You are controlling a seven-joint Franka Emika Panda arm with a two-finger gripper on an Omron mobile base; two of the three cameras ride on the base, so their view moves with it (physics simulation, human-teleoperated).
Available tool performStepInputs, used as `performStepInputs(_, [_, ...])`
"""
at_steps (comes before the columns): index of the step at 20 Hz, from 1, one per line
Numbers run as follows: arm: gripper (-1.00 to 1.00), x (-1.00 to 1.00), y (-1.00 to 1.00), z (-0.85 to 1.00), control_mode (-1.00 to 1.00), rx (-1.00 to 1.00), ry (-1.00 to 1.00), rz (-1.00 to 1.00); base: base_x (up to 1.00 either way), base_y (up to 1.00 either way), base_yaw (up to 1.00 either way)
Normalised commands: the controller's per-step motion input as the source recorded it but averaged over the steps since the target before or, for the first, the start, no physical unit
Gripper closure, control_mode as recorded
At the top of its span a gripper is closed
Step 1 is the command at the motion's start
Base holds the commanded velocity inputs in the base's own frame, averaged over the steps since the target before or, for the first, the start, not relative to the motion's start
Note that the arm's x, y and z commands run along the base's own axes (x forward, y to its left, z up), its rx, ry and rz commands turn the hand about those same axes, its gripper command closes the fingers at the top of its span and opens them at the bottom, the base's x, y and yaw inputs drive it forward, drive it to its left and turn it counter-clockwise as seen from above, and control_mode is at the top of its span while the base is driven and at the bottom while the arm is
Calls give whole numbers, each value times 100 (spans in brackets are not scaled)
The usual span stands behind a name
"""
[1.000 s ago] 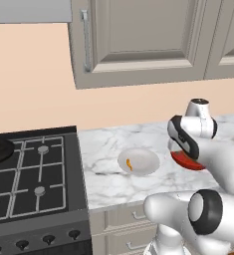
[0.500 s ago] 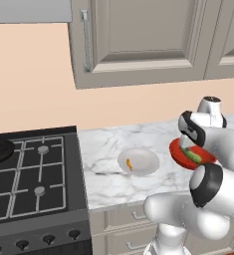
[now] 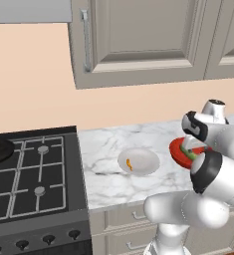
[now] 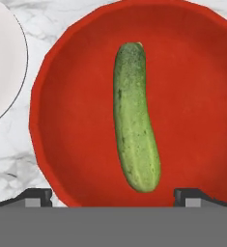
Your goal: Place the shrimp on the plate and place the cucumber on the same plate.
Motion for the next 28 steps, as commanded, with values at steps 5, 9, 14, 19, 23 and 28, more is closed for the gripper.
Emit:
performStepInputs(5, [-100, 5, 0, -35, -100, 0, 0, 0, 0, 0, 0])
performStepInputs(9, [-100, 12, -1, -31, -100, 0, 0, 0, 0, 0, 0])
performStepInputs(14, [-100, 8, -7, -15, -100, 0, -1, 0, 0, 0, 0])
performStepInputs(19, [-100, 5, -6, -12, -100, 0, -3, 0, 0, 0, 0])
performStepInputs(23, [-100, 1, -1, -17, -100, 0, -1, 0, 0, 0, 0])
performStepInputs(28, [-100, 1, 0, -7, -100, 0, 0, 0, 0, 0, 0])
